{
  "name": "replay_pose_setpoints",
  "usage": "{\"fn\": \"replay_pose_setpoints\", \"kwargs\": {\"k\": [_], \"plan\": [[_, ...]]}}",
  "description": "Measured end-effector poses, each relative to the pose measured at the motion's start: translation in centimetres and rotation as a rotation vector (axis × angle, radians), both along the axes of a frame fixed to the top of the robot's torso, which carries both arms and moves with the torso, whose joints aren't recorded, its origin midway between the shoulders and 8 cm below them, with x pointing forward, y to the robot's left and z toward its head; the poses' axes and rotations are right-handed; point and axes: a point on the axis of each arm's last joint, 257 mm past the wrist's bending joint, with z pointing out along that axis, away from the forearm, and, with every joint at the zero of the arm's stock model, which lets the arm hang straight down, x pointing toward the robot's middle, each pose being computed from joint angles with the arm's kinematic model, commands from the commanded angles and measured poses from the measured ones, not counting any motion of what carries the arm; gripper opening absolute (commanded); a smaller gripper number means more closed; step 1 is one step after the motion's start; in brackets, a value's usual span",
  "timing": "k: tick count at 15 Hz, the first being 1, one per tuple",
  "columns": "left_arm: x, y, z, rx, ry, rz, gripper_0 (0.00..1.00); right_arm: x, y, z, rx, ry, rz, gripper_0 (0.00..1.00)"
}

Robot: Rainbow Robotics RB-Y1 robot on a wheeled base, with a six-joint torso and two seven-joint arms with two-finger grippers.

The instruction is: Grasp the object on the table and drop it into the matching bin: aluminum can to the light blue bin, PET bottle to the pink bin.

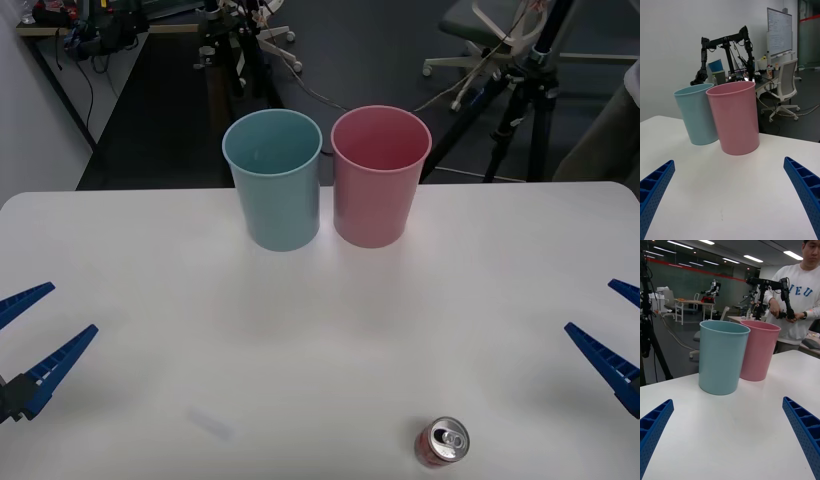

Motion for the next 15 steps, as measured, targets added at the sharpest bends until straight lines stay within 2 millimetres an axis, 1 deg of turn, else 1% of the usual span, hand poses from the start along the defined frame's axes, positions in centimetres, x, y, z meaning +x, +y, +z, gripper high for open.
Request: {"fn": "replay_pose_setpoints", "kwargs": {"k": [2, 4, 6, 8, 11, 15], "plan": [[0.0, 0.0, 0.0, 0.0, 0.0, 0.0, 1.0, 0.0, 0.0, 0.0, 0.0, 0.0, 0.0, 1.0], [0.0, 0.0, 0.0, 0.0, 0.0, 0.0, 1.0, -0.4, 0.7, -0.4, 0.019, 0.002, -0.001, 1.0], [0.0, 0.0, 0.0, 0.0, 0.0, 0.0, 1.0, -0.8, 1.2, 0.0, 0.009, -0.006, 0.012, 1.0], [0.0, 0.0, 0.0, 0.0, 0.0, 0.0, 1.0, -1.3, 1.6, -0.1, 0.004, -0.009, 0.027, 1.0], [0.0, 0.0, 0.0, 0.0, 0.0, 0.0, 1.0, -2.9, 2.1, -1.0, -0.009, -0.004, 0.05, 1.0], [0.0, 0.0, 0.0, 0.0, 0.0, 0.0, 1.0, -5.9, 3.0, -2.5, -0.08, -0.034, 0.092, 1.0]]}}
